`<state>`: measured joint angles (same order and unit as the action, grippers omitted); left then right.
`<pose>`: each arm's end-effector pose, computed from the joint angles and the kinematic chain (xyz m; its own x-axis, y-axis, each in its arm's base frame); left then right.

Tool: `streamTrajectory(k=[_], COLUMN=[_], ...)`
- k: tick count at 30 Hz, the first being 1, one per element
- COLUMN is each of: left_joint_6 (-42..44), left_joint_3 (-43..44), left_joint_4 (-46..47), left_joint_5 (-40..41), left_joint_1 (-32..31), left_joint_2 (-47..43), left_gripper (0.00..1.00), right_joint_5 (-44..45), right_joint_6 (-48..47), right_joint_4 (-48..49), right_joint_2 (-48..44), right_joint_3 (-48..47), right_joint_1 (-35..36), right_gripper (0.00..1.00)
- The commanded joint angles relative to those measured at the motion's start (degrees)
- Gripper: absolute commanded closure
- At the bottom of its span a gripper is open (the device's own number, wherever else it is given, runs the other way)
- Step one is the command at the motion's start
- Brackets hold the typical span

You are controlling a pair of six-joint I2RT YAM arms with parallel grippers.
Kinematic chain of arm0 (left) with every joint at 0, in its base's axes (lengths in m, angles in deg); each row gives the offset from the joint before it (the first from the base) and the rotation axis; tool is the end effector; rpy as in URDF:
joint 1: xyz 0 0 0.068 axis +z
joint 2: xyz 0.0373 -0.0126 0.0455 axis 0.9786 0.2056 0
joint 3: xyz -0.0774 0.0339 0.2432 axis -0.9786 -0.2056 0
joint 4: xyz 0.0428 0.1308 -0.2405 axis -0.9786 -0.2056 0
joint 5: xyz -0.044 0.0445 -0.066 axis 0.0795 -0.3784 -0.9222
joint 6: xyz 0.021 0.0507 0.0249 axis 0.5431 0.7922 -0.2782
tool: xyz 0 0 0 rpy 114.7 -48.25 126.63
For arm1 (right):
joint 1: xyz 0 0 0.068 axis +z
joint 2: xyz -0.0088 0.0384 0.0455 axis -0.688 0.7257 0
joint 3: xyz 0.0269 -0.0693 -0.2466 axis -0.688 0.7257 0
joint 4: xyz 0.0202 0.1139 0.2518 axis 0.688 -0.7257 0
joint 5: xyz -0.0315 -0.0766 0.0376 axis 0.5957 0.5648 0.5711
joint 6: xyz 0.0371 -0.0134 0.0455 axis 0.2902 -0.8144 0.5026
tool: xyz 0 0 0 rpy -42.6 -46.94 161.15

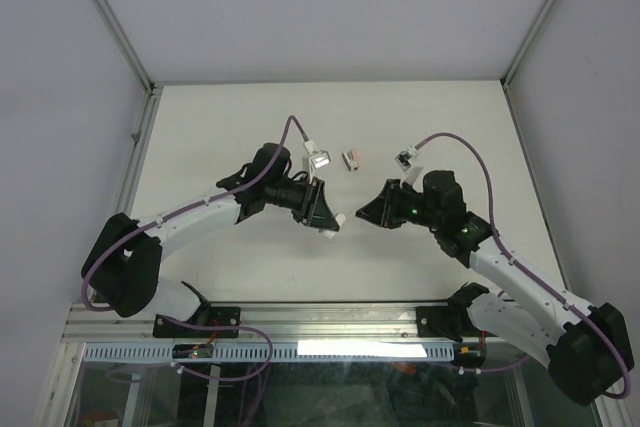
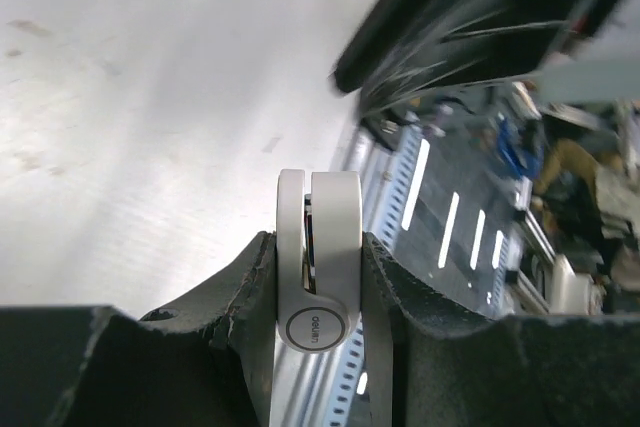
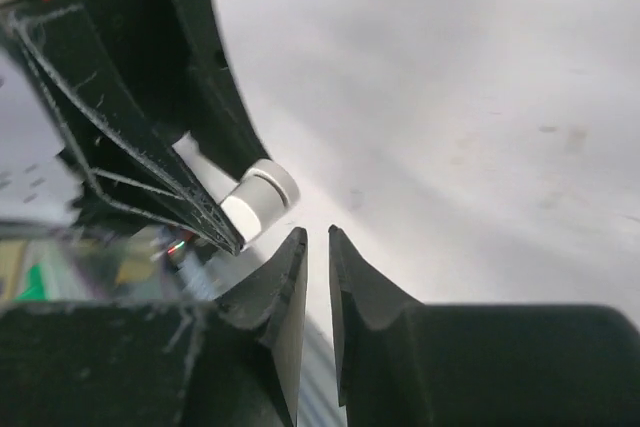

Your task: Load the staples into the stapler

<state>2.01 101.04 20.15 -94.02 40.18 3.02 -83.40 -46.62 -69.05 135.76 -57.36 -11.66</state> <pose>0.2299 -0.2228 0.2098 -0.7715 0.3126 -0.5541 0.6314 0.2689 -0.7274 0.1893 0.1445 0.2262 -0.7534 0.1010 -0.6498 -0.5230 0.5070 0.6851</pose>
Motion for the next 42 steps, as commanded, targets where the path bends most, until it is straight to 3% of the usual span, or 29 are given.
streamTrajectory(k=[1,8,15,17,19,24,28,32,37,42], left_joint_6=[-4.63,0.71,3.30,3.51,3.52,3.48,2.85,0.30,-1.54,-1.09], left_joint_3=[-1.09,5.75,8.81,9.15,9.28,9.71,9.96,8.66,6.40,6.99], left_joint_4=[1.64,-6.80,-9.57,-10.24,-10.72,-11.44,-12.00,-12.43,-11.24,-10.75], left_joint_5=[21.05,42.99,51.67,53.96,55.99,61.55,66.14,67.05,65.55,64.43], left_joint_1=[-1.20,-5.63,-8.17,-8.72,-9.29,-11.73,-14.13,-15.34,-15.74,-15.75], left_joint_2=[3.88,13.39,18.37,18.79,18.92,17.91,16.63,14.92,14.08,15.56], left_gripper=[1.00,1.00,0.99,0.88,0.70,0.43,0.33,0.34,0.42,0.58], right_joint_5=[23.65,24.22,24.47,24.50,24.41,24.13,24.54,24.81,25.36,24.84], right_joint_6=[-5.03,-3.83,-2.80,-2.80,-2.80,-2.86,-3.05,-3.06,-2.94,-2.97], right_joint_4=[-11.62,-10.73,-9.35,-9.18,-9.17,-8.71,-8.64,-9.01,-8.54,-8.50], right_joint_2=[-2.40,-2.95,-4.06,-3.98,-3.54,-3.22,-3.46,-4.06,-4.43,-3.62], right_joint_3=[-1.91,0.30,1.84,1.95,1.91,2.01,2.06,2.40,3.14,2.67], right_joint_1=[-0.04,-0.08,-0.06,-0.08,-0.06,-0.08,-0.08,-0.08,-0.08,-0.02], right_gripper=[0.82,0.81,0.80,0.80,0.80,0.79,0.78,0.78,0.78,0.78])
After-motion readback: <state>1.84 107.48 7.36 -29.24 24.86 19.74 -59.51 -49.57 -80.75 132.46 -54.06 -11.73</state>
